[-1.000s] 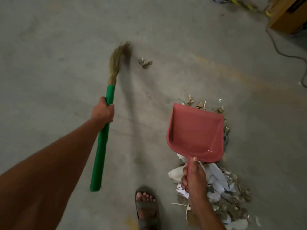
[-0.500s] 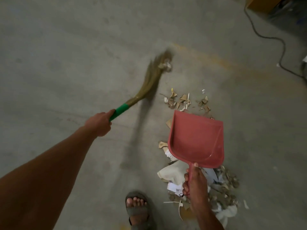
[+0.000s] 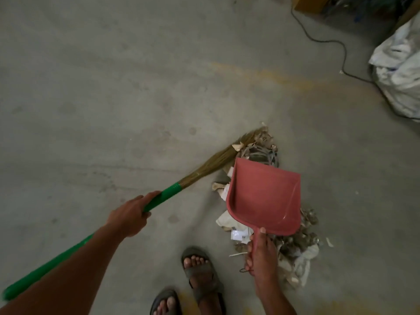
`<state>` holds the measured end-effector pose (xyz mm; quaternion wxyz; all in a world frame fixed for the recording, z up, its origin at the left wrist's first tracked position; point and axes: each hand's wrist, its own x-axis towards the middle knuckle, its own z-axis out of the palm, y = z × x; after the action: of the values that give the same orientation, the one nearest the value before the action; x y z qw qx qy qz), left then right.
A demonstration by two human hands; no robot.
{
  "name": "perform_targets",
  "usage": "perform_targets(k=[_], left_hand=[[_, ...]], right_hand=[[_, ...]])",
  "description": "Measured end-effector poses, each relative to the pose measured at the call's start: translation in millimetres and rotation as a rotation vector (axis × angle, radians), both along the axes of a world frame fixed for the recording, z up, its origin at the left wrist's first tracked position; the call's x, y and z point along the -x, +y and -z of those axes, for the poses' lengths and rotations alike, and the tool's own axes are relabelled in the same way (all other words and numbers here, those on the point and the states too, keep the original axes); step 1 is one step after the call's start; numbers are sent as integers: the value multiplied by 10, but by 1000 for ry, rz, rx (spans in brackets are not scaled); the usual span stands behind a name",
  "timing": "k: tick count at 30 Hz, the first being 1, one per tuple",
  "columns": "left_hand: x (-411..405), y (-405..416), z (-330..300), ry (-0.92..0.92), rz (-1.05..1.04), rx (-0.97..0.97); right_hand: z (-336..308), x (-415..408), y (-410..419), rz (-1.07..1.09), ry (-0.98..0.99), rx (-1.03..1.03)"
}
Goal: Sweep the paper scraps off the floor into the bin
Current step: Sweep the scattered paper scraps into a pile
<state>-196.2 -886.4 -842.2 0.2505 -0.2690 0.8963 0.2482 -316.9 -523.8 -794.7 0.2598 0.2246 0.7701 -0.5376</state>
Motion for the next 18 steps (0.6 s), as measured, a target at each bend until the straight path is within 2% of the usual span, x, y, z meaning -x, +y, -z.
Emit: perform_targets(k=[5, 9, 18], left_hand=[[-120, 182, -200, 131, -157, -26], [224, 282, -358, 195, -211, -17], [1699, 641, -152, 17, 70, 105]], right_hand=[[-228, -269, 235, 75, 19, -5], [-284, -322, 446, 131, 3, 13], [-117, -268, 1079, 135, 22, -6]])
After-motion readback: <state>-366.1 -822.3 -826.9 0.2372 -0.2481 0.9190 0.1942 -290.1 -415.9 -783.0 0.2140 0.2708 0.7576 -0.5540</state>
